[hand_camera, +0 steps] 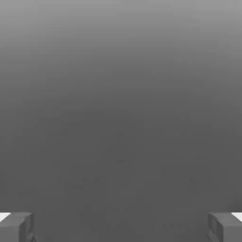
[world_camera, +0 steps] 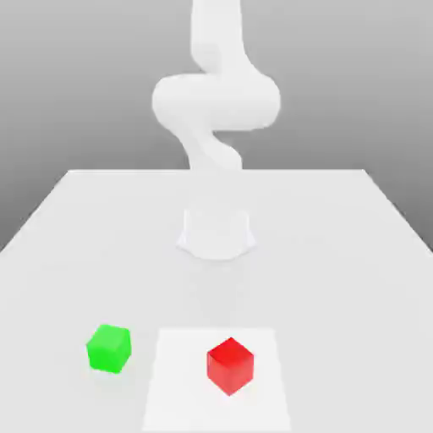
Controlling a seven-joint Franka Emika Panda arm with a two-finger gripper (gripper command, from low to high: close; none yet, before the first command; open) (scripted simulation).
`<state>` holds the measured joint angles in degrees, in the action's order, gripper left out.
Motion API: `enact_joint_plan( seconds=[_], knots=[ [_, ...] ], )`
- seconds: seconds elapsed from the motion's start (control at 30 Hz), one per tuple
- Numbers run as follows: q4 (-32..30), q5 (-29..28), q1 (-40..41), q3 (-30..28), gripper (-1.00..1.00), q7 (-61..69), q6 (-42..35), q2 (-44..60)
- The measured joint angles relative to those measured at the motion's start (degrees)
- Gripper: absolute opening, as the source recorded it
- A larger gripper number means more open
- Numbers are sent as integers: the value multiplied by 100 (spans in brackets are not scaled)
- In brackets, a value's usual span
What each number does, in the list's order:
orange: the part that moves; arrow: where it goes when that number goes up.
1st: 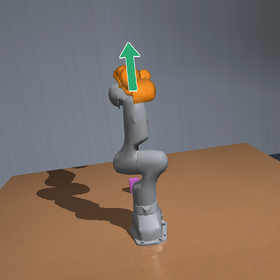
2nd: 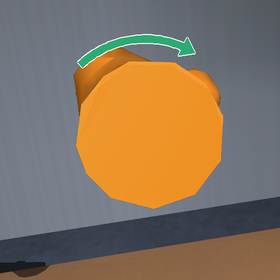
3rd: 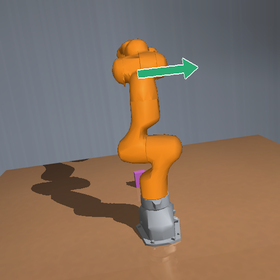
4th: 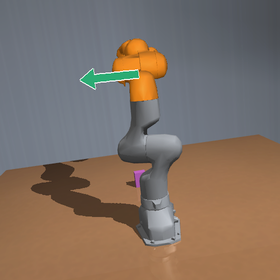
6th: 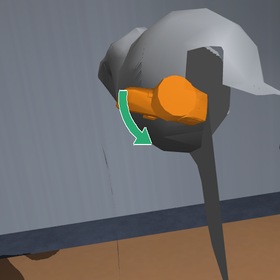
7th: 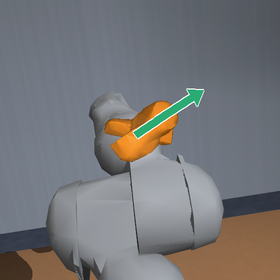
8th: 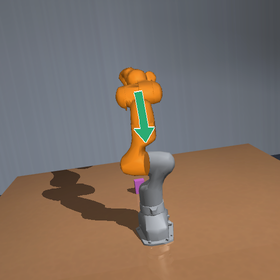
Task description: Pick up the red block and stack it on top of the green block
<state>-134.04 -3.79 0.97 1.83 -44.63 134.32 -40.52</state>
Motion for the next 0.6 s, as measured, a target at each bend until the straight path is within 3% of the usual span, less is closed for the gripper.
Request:
enact_joint_plan(
  seconds=[0.37,0.5,0.6],
  knots=[
    [-993,-1151,206,170,0,953,1100,2458],
    [-1364,-1084,162,81,0,1636,1548,3266],
    [-1656,-711,133,105,0,2379,1917,3815]
  ],
)
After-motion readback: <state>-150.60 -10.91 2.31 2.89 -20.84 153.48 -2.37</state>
